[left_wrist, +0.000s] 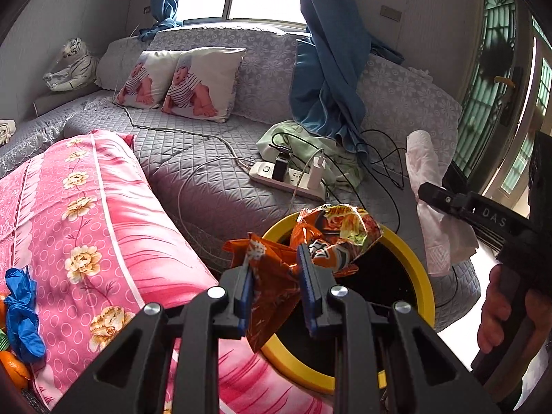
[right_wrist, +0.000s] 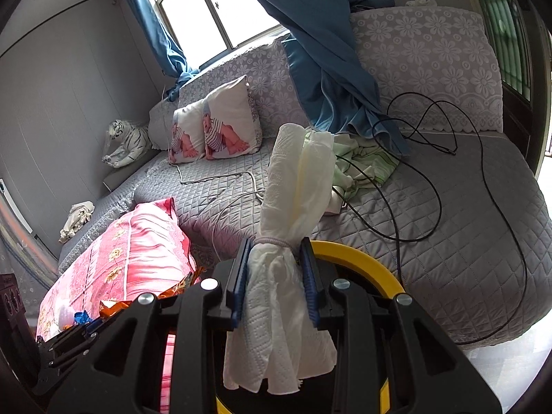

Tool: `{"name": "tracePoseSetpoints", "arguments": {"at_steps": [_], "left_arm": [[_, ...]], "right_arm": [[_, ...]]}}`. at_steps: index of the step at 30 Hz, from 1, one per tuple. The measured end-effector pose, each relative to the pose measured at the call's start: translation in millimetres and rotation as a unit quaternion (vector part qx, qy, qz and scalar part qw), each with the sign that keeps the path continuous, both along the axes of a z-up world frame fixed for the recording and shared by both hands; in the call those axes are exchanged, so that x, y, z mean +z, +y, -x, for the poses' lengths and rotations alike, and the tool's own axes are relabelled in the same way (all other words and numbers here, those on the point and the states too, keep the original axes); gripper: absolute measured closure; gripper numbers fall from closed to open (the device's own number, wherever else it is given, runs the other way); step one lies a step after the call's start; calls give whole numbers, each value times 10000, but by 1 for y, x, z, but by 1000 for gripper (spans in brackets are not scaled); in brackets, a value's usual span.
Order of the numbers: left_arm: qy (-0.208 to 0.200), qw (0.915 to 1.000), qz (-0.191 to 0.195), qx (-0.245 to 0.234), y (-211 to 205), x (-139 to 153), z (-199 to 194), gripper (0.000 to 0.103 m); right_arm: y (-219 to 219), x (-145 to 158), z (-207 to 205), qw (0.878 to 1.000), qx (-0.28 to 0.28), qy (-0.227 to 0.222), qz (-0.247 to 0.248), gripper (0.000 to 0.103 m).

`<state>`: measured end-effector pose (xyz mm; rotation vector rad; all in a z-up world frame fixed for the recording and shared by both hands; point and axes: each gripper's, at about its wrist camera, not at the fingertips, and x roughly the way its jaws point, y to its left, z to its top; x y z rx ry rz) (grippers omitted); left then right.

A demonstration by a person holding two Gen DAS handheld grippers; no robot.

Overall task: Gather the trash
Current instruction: 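Carry the wrapper and tissue to the yellow bin and open both tools over it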

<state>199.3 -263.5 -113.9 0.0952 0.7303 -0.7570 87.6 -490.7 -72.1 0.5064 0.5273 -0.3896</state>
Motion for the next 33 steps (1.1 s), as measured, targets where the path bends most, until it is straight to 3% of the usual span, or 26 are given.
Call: {"name": "tracePoseSetpoints", "arguments": {"at_steps": [15,17,20,23,24,33], "left_arm": [[60,9997,-65,-232,-12,-5,10,79],[80,9997,-46,-238,-11,-6,10,76],[150,9997,-10,-189,-9,-7,8,67],[250,9996,18,-126,-8,-8,6,62],[259,9996,27,-89,-7,-8,5,56],[203,9996,140,129,5,2,1,55]], "right_arm": [[2,-9,-8,9998,147,127,-106,73],[2,-9,-7,9998,137,122,-100,70],[-1,-8,-6,9999,91,94,-112,58],[-4,-7,-3,9999,16,64,-125,58],[-4,-7,-2,9999,-2,61,-123,58],[-4,0,4,9999,-28,-56,-118,58]]}}
